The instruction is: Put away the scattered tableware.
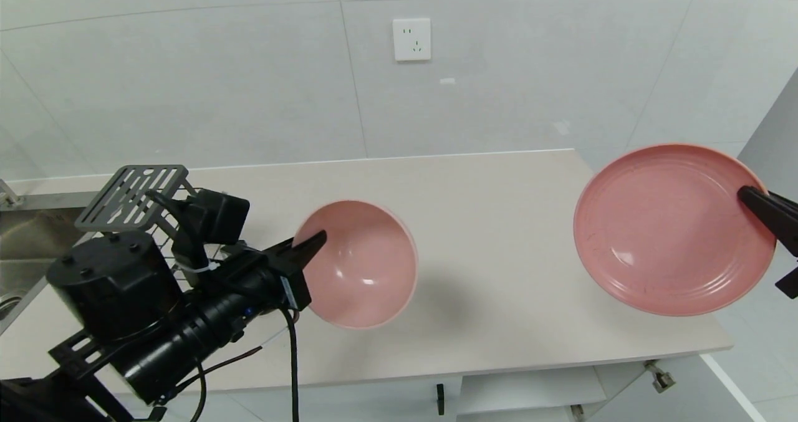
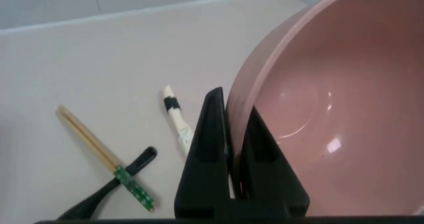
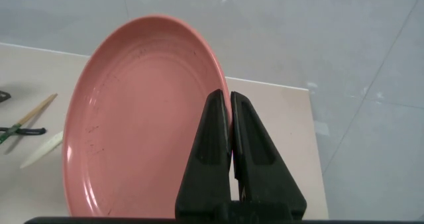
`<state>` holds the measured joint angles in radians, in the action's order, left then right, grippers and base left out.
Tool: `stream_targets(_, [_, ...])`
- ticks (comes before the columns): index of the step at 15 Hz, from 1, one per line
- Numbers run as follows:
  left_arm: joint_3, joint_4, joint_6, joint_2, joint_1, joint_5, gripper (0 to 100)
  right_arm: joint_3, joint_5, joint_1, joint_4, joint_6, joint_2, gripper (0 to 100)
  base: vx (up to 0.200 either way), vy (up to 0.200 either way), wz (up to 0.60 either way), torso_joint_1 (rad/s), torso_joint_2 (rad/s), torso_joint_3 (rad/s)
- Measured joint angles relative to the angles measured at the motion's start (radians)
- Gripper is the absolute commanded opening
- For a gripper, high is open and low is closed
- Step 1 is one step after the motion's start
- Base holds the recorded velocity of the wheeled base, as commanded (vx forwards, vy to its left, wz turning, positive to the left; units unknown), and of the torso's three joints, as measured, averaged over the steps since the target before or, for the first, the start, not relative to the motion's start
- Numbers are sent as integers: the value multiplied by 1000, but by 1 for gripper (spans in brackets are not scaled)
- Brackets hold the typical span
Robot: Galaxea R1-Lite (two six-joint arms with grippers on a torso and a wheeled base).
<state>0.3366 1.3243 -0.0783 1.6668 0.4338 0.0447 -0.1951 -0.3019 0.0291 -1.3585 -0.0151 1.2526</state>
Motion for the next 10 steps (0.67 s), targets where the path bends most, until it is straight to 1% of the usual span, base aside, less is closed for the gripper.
stream_targets(1, [-31,117,0,6,15,-11,0,2,1,29,-2,0,0,0,0,0,0,0,0,0])
stream_targets(2, [-58,193,0,19,29,-34,0,9,5,65,-2,0,-1,0,0,0,0,0,0,0])
stream_targets(3, [-76,227,-1,36,40,-63,0,17,18,104,-5,-2,-3,0,0,0,0,0,0,0])
stream_targets(4, [-92,239,-1,48,47,-84,0,27,29,139,-11,-1,-6,0,0,0,0,0,0,0])
stream_targets(5, [-105,244,2,50,52,-91,0,33,33,161,-14,0,-9,0,0,0,0,0,0,0])
stream_targets(7, [-113,245,31,49,56,-92,0,50,34,181,-16,3,-10,0,0,0,0,0,0,0])
stream_targets(8, [-113,245,59,49,58,-92,0,62,33,184,-15,10,-9,0,0,0,0,0,0,0])
stream_targets(10, [-110,245,69,41,73,-93,0,66,33,187,-17,13,-6,0,0,0,0,0,0,0])
